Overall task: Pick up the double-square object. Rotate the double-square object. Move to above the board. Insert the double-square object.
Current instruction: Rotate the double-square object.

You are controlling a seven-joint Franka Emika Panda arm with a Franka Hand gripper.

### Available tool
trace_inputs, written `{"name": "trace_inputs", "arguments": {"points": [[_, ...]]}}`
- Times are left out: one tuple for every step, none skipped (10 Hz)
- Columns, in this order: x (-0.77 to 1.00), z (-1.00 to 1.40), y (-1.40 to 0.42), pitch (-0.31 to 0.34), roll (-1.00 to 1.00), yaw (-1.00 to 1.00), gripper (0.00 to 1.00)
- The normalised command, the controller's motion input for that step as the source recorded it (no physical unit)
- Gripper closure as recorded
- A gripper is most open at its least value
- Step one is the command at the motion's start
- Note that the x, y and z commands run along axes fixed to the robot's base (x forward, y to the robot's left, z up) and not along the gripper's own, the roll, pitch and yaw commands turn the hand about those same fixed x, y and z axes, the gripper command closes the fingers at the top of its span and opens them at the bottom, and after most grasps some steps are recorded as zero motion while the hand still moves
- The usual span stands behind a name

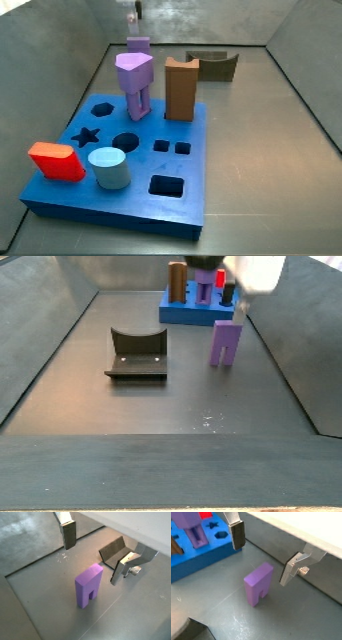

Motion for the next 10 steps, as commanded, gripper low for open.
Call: {"name": "trace_inputs", "arguments": {"points": [[0.00, 0.00, 0.00, 0.000, 0.00, 1.00, 0.00], [0.02, -0.04, -0.01, -0.002, 0.00, 1.00, 0.00], [0.02, -0.03, -0.01, -0.003, 0.00, 1.00, 0.00], [0.02, -0.02, -0.01, -0.003, 0.00, 1.00, 0.00], [0.02, -0.02, -0.01, -0.003, 0.00, 1.00, 0.00], [0.02, -0.02, -0.01, -0.004, 0.00, 1.00, 0.00], [0.02, -0.02, -0.01, -0.004, 0.00, 1.00, 0.00], [0.02, -0.02, -0.01, -0.004, 0.00, 1.00, 0.00], [0.02, -0.02, -0.01, -0.004, 0.00, 1.00, 0.00], [0.02, -0.02, -0.01, -0.005, 0.00, 1.00, 0.00]]}}
